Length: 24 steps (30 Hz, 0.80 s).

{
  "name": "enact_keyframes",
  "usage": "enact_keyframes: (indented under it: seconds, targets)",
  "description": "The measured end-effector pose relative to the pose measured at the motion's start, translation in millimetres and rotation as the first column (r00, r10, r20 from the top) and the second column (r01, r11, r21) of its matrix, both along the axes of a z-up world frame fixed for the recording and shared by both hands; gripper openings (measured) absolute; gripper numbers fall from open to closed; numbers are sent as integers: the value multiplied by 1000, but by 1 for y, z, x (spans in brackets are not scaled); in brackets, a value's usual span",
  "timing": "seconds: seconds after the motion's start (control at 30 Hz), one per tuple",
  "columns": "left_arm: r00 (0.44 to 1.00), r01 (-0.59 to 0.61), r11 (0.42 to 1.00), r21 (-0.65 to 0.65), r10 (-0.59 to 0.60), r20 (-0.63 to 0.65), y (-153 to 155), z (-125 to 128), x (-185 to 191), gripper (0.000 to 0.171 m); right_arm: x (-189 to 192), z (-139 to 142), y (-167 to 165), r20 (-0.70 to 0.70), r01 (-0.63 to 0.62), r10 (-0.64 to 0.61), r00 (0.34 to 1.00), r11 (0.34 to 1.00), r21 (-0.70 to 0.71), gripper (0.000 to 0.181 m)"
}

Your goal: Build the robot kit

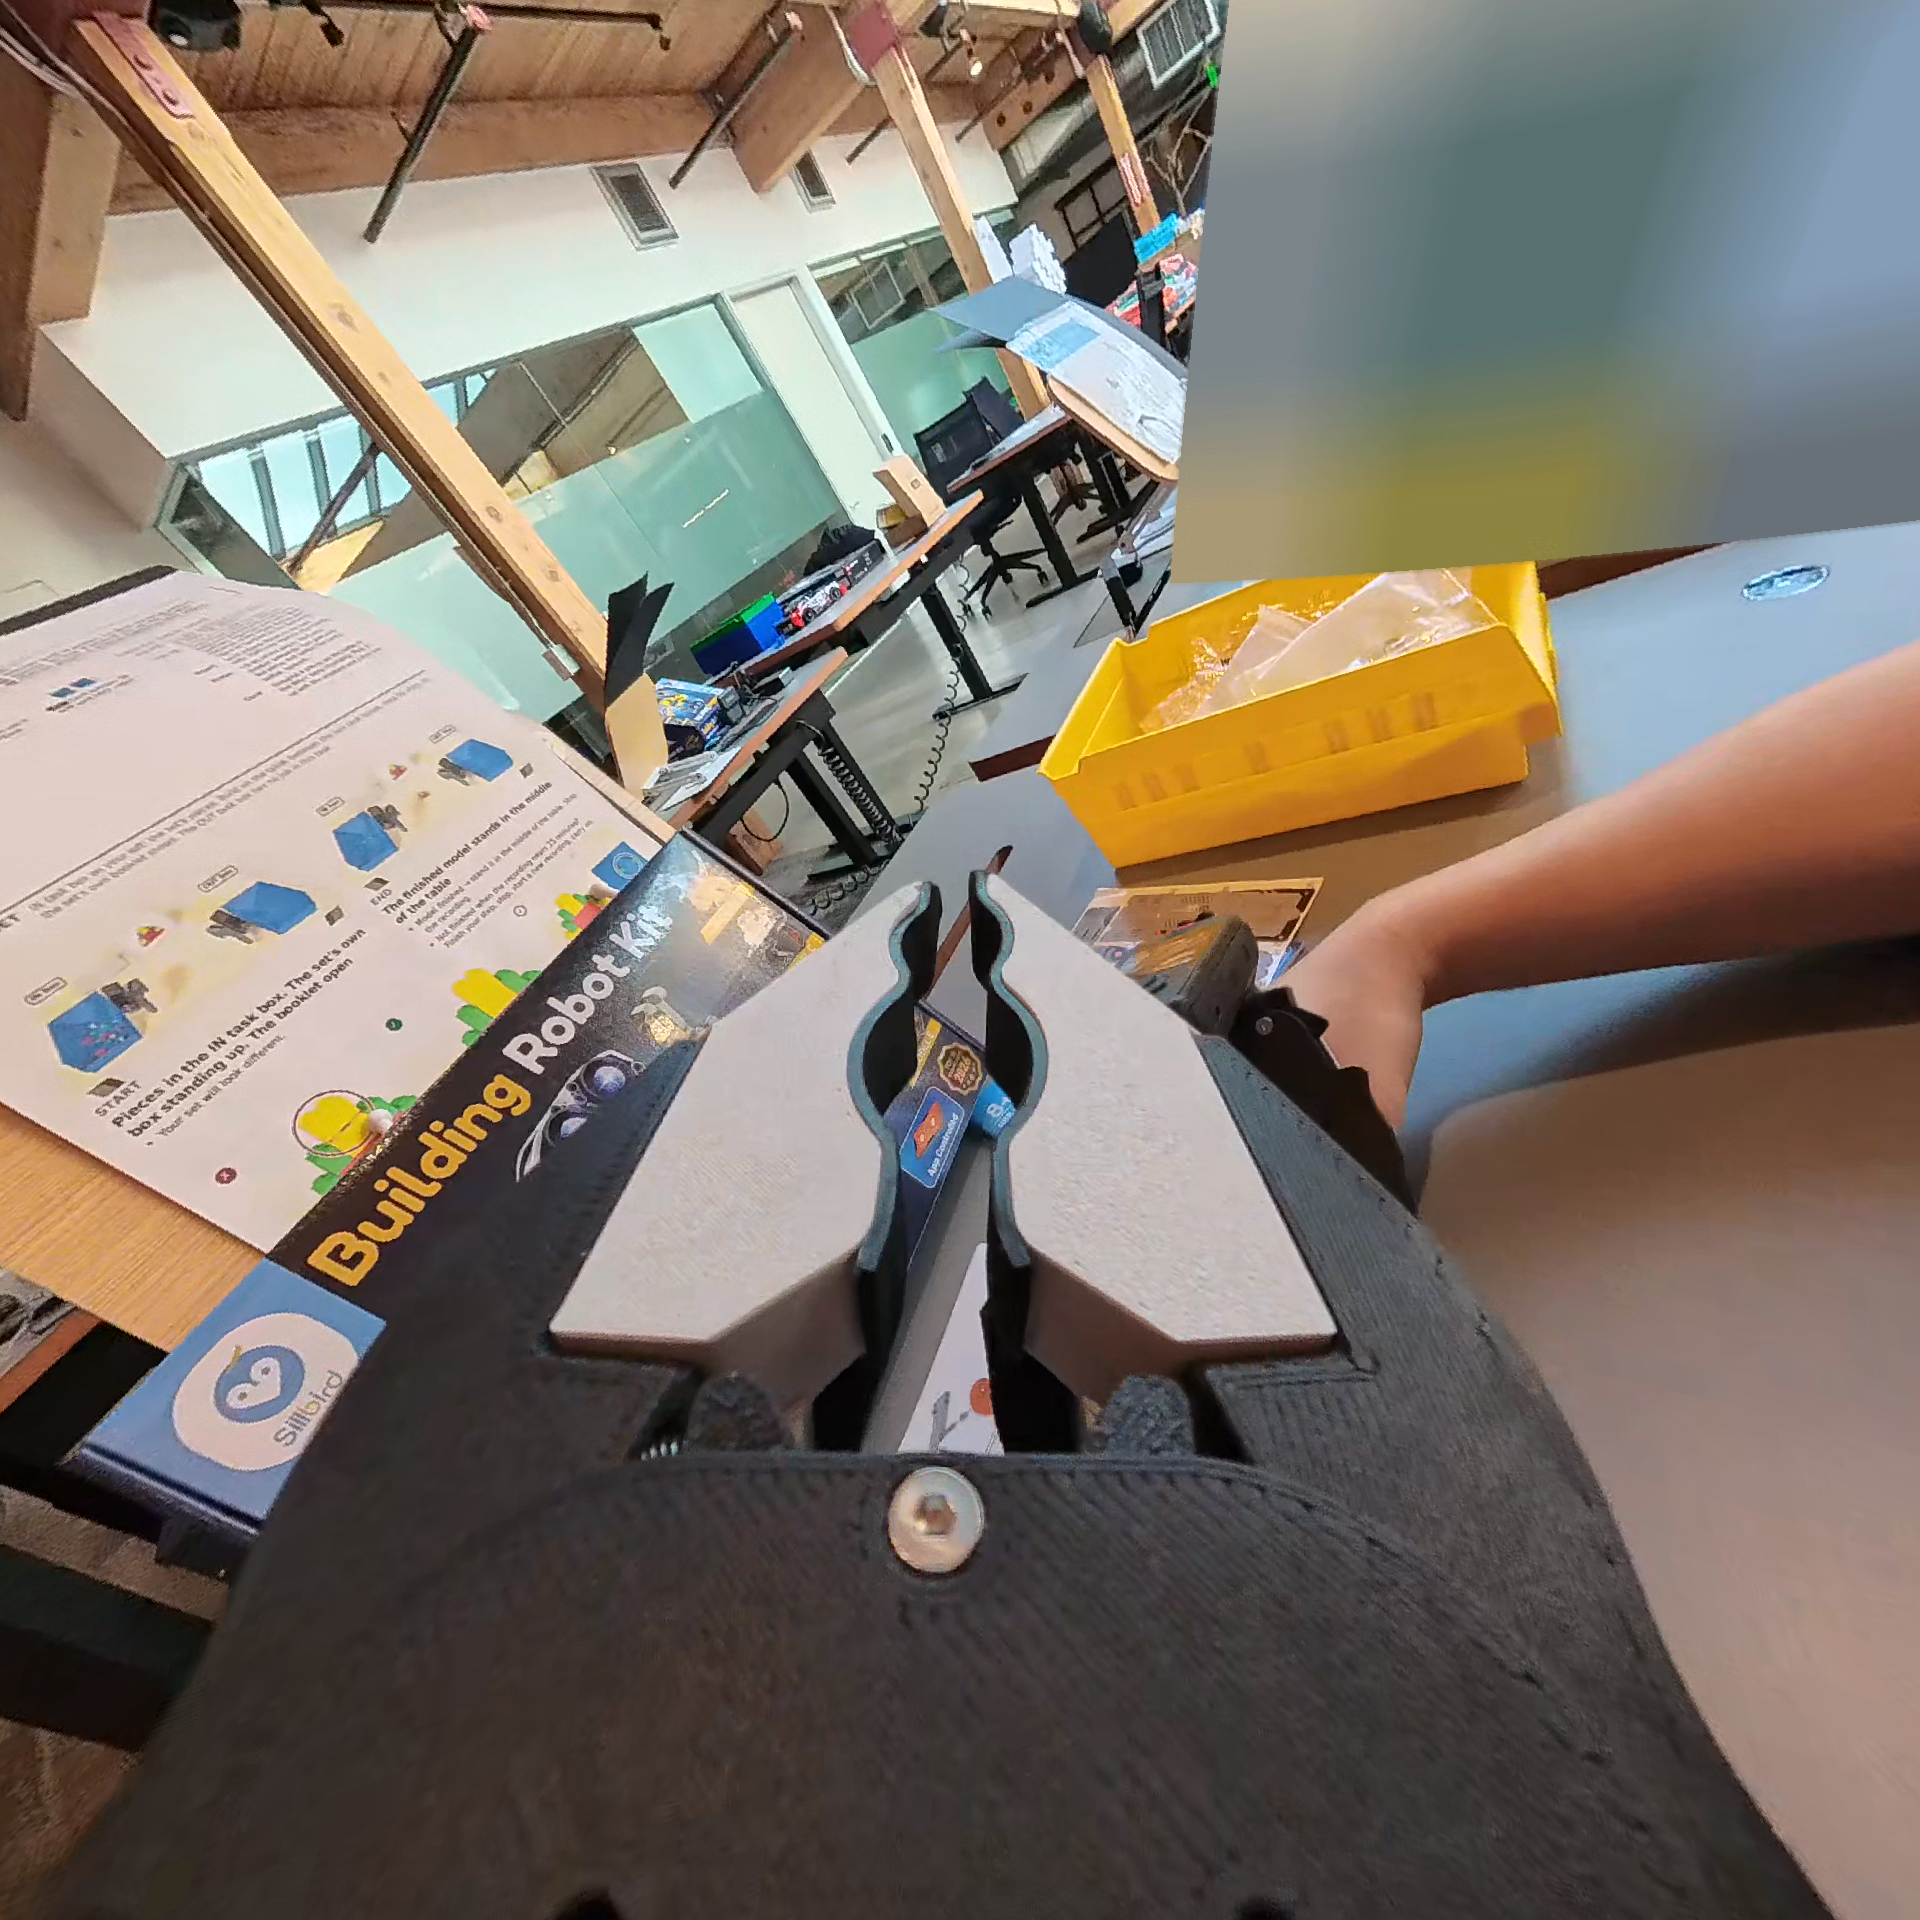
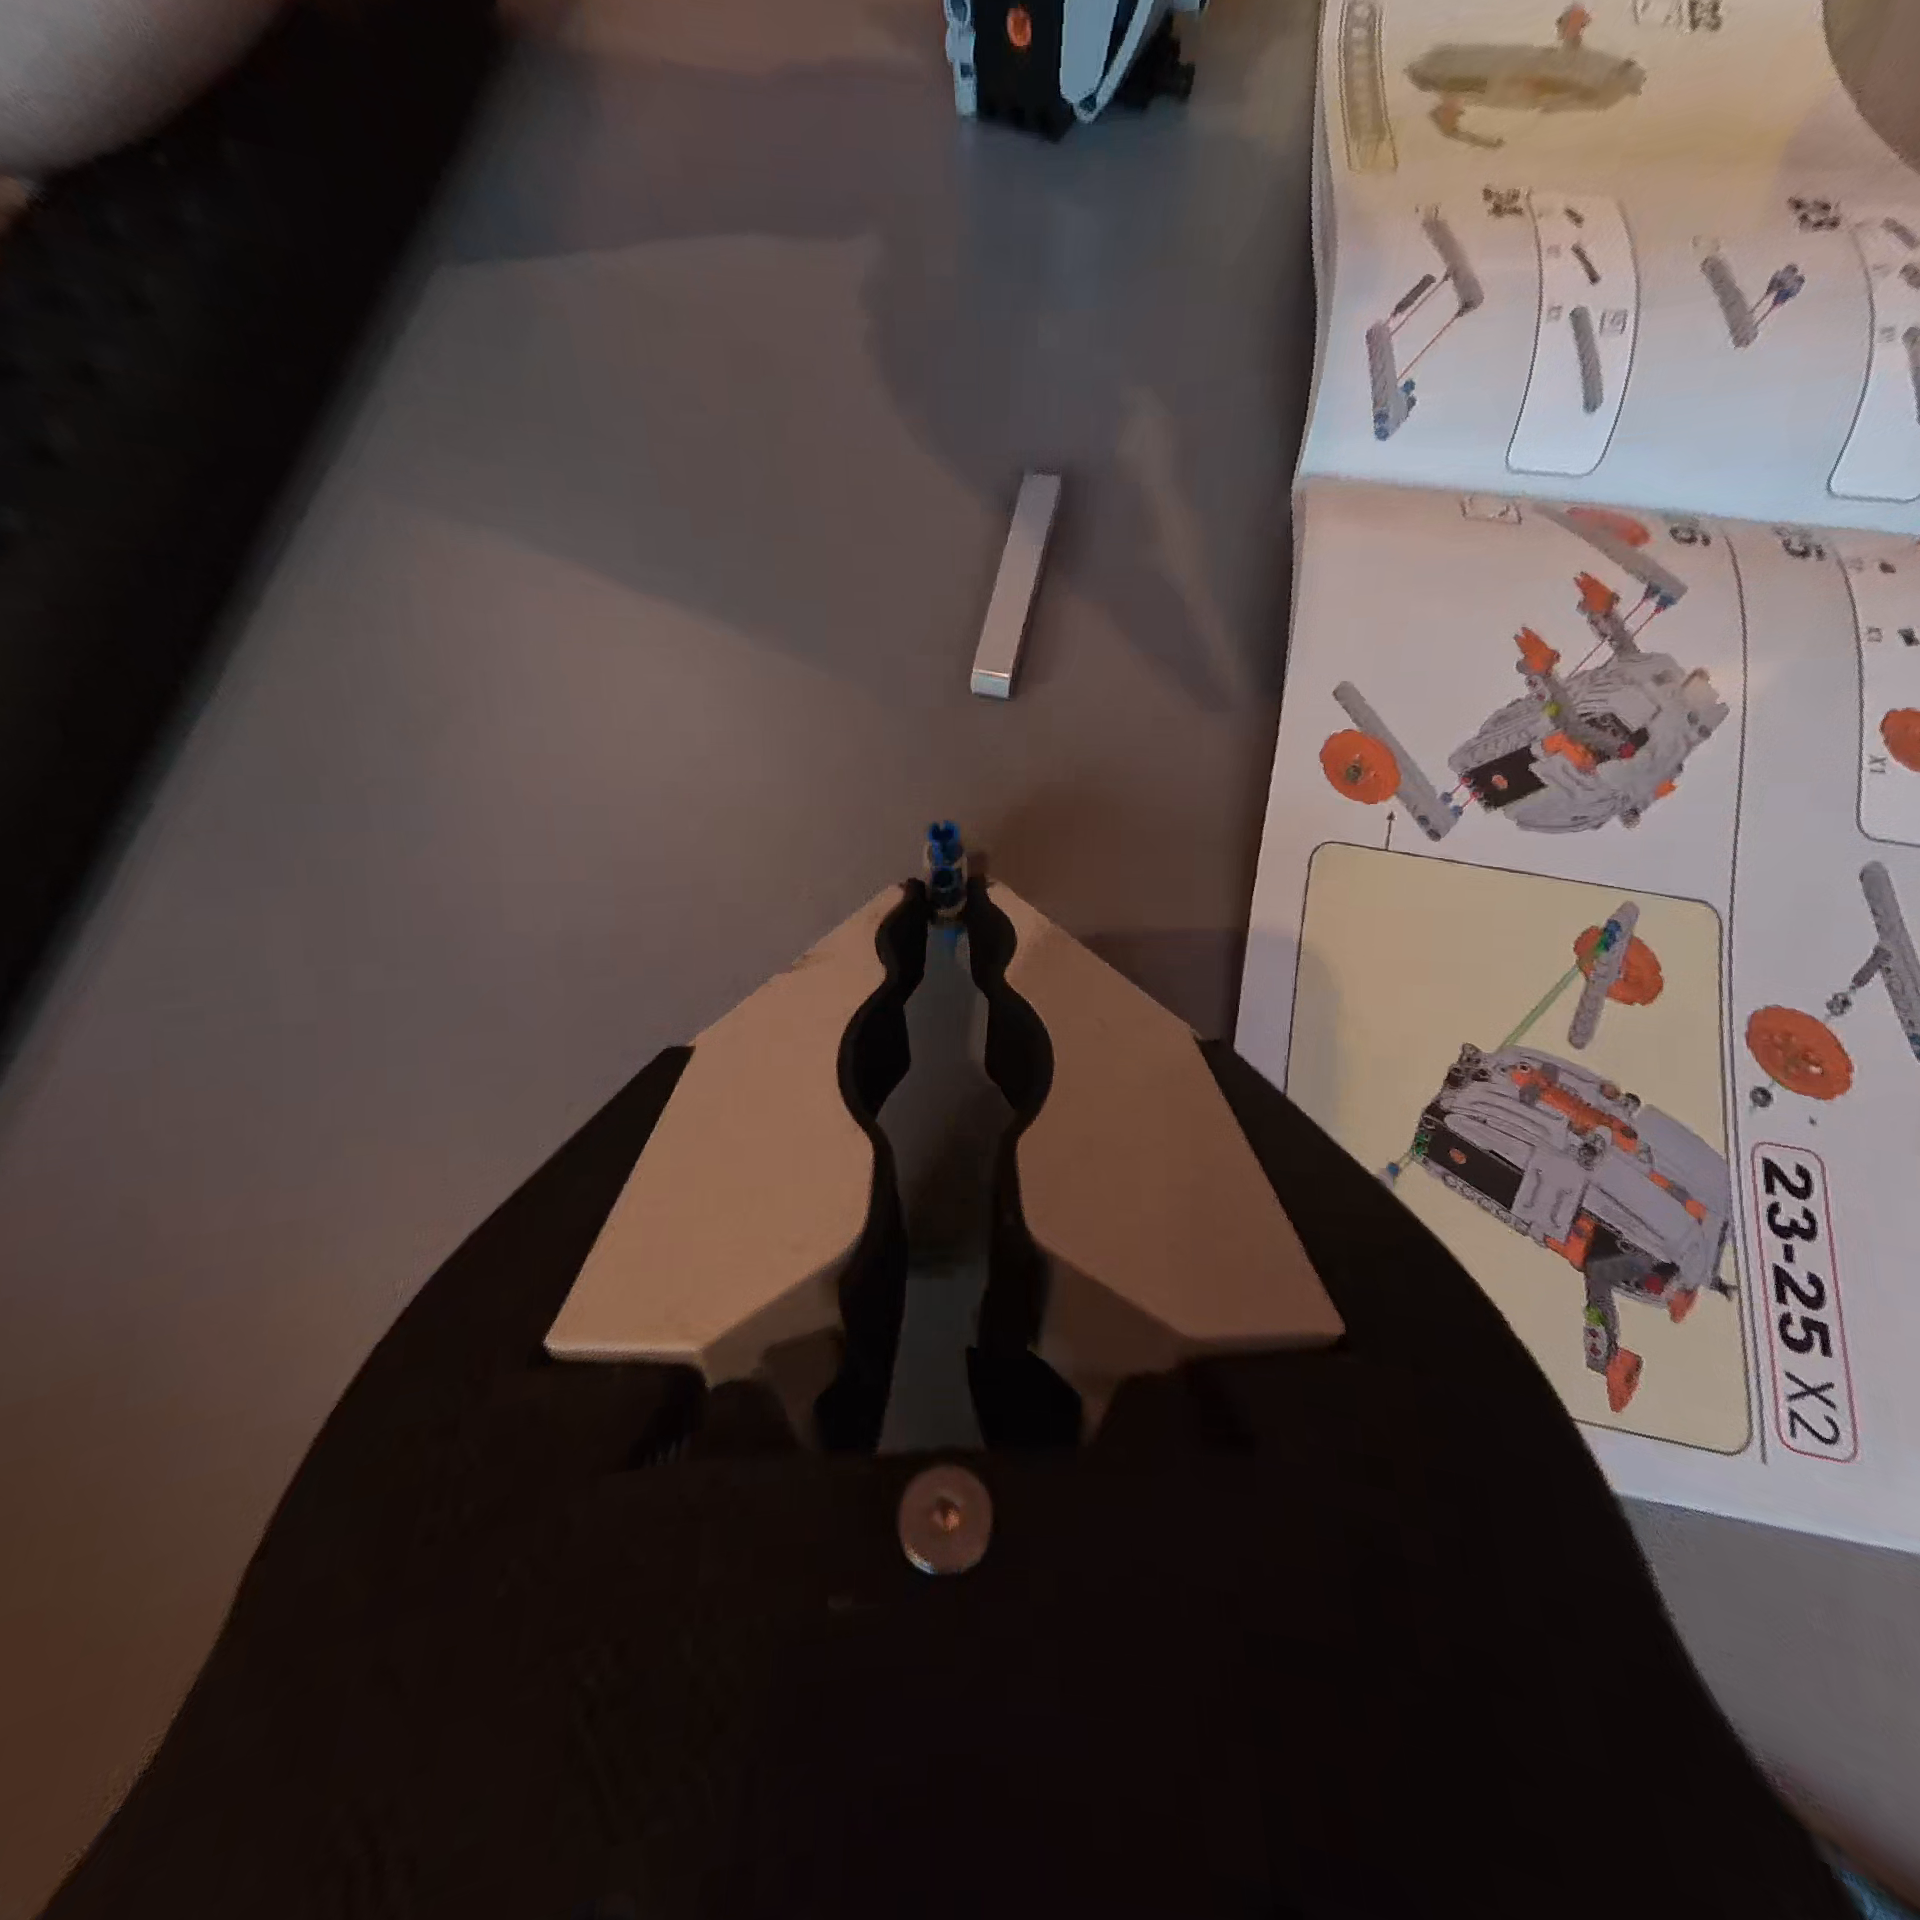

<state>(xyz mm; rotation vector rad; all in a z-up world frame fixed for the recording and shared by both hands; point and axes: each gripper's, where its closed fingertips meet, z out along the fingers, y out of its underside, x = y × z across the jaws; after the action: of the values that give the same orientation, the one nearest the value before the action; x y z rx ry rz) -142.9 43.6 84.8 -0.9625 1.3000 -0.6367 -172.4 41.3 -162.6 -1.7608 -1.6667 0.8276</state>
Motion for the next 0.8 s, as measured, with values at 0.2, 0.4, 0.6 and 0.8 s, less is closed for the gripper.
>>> enact_keyframes:
  seconds: [0.2, 0.4, 0.6, 0.8]
  targets:
    - [1000, -3, 1000, 2, 3, -8, 1, -2, 1, 4, 8, 2, 2, 31, 7, -8, 999, 1000, 24, 11]
    - [1000, -2, 1000, -7, 2, -18, 2, -4, -1, 4, 13, 8, 5, 41, 19, -21, 999, 999, 51, 18]
    - [999, -2, 1000, -14, 1, -45, 4, -11, 2, 3, 11, 8, 2, 55, -7, 3, 998, 997, 76, 6]
    - [998, -1, 1000, -21, 0, -58, 5, -15, 4, 3, 6, 16, -1, 43, -13, 10, 999, 998, 64, 6]
